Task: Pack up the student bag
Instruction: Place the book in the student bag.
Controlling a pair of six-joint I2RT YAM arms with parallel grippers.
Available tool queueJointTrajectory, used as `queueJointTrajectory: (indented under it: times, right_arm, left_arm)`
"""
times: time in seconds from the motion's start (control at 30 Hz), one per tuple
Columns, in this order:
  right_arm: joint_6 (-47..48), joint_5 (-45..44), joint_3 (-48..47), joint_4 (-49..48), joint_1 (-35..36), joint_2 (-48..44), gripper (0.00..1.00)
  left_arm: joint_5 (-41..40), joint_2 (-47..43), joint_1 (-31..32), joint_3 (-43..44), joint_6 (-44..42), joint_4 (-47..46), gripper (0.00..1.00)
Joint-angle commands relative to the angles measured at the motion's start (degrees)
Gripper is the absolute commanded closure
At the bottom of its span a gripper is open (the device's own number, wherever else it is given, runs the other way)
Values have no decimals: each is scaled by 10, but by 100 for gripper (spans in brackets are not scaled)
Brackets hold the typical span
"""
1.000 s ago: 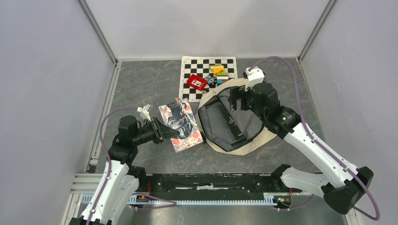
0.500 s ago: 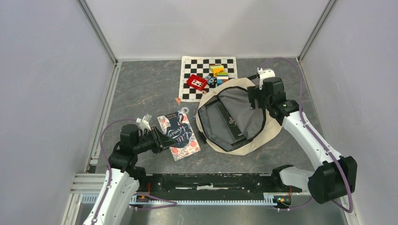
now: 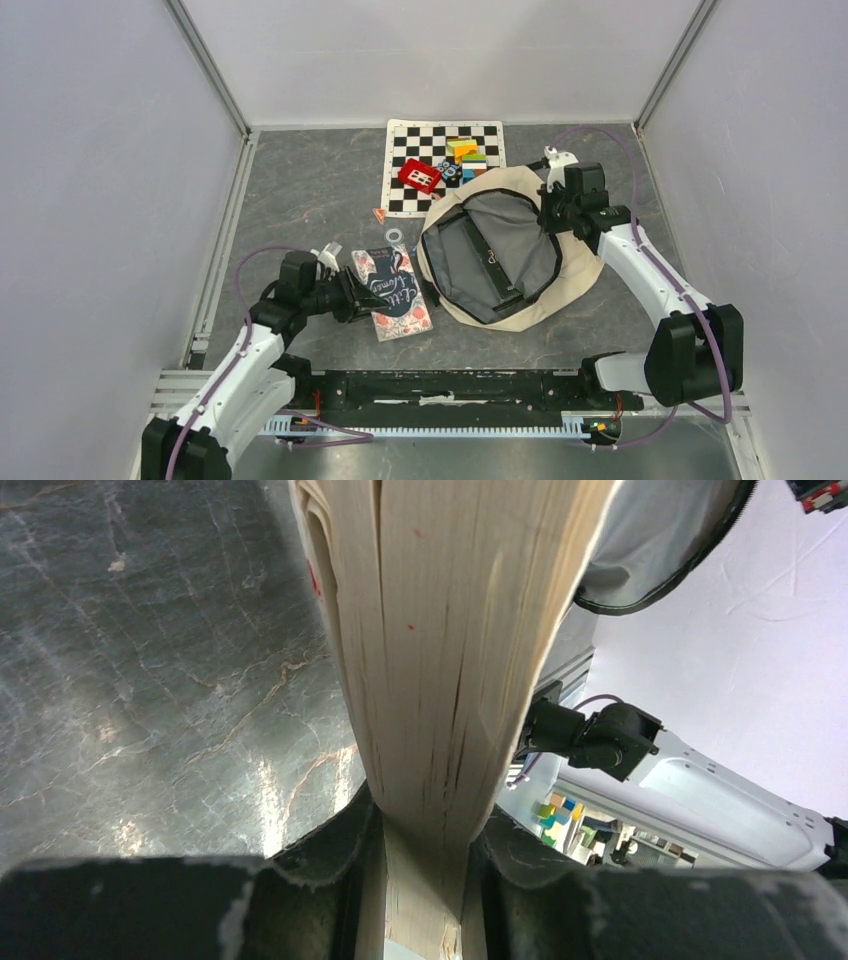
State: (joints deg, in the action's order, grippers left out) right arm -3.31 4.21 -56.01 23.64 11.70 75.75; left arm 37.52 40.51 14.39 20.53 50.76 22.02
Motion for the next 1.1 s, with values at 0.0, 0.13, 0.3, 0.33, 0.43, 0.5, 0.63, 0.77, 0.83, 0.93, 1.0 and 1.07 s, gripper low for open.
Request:
queueJointTrajectory:
  times: [0.0, 0.13, 0.3, 0.33, 0.43, 0.5, 0.63, 0.77, 0.83, 0.93, 1.0, 1.07]
  right_arm:
    - [-13, 17, -42, -5, -4, -17, 100]
    - [-22, 7, -66, -10, -3, -59, 100]
    - [-33, 36, -69, -18, -4, -95, 100]
    - [-37, 44, -70, -16, -3, -97, 100]
    - [-48, 65, -69, -17, -3, -105, 100]
    - [-55, 78, -68, -20, -3, -109, 100]
    - [-66, 89, -65, -21, -3, -117, 100]
    - [-72, 92, -67, -22, -3, -123, 100]
    - [-73, 87, -70, -23, -3, -129, 100]
    - [-75, 81, -71, -39, -3, -140, 100]
    - [-81, 87, -71, -51, -3, -146, 100]
    - [-85, 95, -71, -62, -3, -152, 100]
  left_arm:
    - [-17, 35, 38, 53, 30, -111, 98]
    - [-47, 97, 87, 78, 62, -179, 98]
    - [-96, 224, 176, 161, 64, -218, 98]
    - [-101, 256, 195, 184, 64, -239, 98]
    - [-111, 339, 233, 242, 75, -269, 98]
    - [-113, 382, 248, 270, 89, -294, 98]
    - [-129, 452, 268, 309, 120, -336, 98]
    - [-154, 489, 276, 306, 158, -370, 98]
    - [-170, 490, 279, 290, 174, -390, 98]
    - [-195, 482, 283, 263, 191, -407, 98]
    - [-203, 484, 286, 253, 201, -417, 98]
    - [-201, 493, 291, 254, 207, -424, 98]
